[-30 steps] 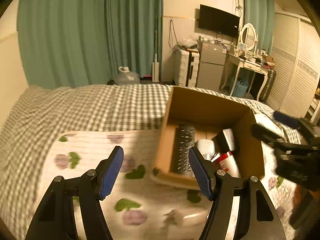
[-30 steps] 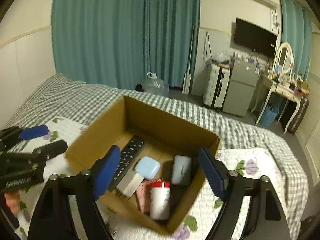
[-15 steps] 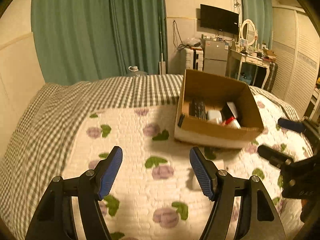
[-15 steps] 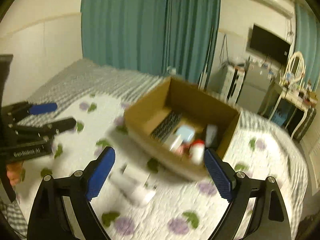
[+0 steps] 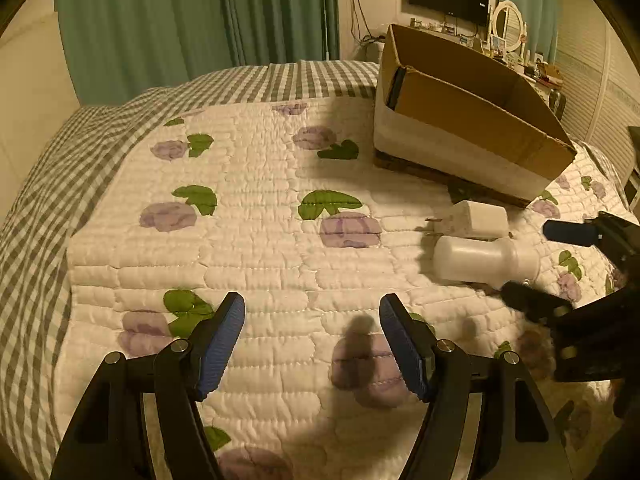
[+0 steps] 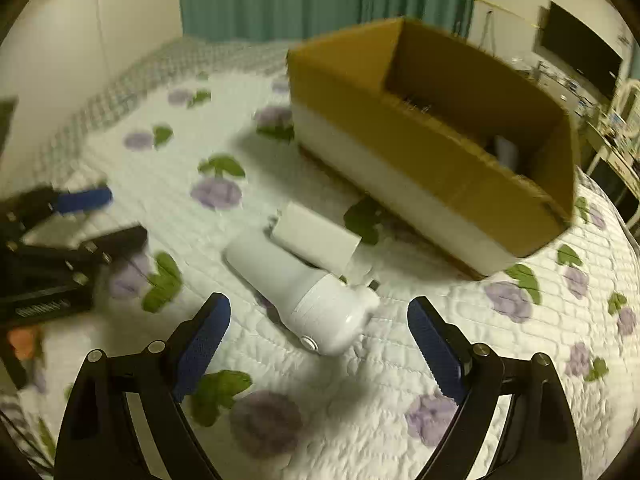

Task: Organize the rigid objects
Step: 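Grasp the white square charger with the left gripper while the right grasps the lint roller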

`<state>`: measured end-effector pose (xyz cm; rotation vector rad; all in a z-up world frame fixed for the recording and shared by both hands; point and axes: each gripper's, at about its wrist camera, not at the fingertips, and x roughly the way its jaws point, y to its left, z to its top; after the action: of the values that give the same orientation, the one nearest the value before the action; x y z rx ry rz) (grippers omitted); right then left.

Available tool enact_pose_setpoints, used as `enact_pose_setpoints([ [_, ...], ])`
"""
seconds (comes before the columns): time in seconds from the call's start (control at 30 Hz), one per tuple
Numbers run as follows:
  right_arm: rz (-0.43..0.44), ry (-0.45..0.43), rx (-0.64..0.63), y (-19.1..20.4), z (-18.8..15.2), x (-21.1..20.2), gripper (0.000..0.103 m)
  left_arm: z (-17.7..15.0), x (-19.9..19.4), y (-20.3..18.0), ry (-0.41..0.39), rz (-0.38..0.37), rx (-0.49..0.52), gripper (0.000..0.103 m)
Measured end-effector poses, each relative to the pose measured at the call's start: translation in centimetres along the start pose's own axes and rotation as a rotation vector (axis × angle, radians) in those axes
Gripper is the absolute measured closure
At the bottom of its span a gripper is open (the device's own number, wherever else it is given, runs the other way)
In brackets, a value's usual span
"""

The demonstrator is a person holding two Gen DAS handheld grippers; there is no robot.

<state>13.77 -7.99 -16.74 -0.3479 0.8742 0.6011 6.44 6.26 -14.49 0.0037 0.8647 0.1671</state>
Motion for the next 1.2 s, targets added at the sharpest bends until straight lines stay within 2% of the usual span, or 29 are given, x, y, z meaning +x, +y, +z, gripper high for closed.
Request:
enact_pose_setpoints([
  [0.2, -0.057, 0.053, -0.105, 0.9, 0.8, 3.4, 0.012, -0.5, 0.7, 0.3, 0.001, -0.011, 0.013, 0.030],
  [0.33, -0.026, 0.075, -0.103, 0.8, 1.1, 4.6, 0.019, -0.5, 0.8, 0.5, 0.002, -0.025, 0.009, 0.030],
  [0.37, -0.020, 0.078, -0.093, 0.6, 1.0, 4.6, 0.020, -0.5, 0.8, 0.5, 0.003, -0.027, 0.010, 0.030],
  [0.43, -0.006, 0.093, -0.076, 0.5, 1.0, 4.4, 0.035, -0.4, 0.6, 0.5, 0.008, -0.027, 0.009, 0.030],
  [0.47, 0.004, 0.099, -0.064, 0.5, 0.9, 4.2, 0.037, -0.4, 0.6, 0.4, 0.011, -0.028, 0.010, 0.030],
  [0.57, -0.005, 0.110, -0.050, 0.6, 0.4, 3.4, 0.038, -0.2, 0.2, 0.1, 0.021, -0.023, 0.014, 0.030],
  [0.73, -0.016, 0.069, -0.011, -0.2, -0.5, 0.4, 0.038, -0.1, -0.6, -1.1, 0.033, -0.029, 0.017, 0.030],
  [0.97, -0.088, 0.008, 0.105, -4.4, -1.4, -3.7, 0.038, 0.9, -1.5, -5.1, 0.045, -0.065, 0.043, 0.030],
  [1.07, -0.119, -0.015, 0.184, -7.3, -1.5, -4.7, 0.038, 1.4, -0.9, -7.5, 0.068, -0.094, 0.053, 0.030],
  [1.2, -0.118, -0.031, 0.266, -10.3, -1.8, -5.1, 0.038, 2.1, 0.7, -10.5, 0.095, -0.115, 0.062, 0.030],
])
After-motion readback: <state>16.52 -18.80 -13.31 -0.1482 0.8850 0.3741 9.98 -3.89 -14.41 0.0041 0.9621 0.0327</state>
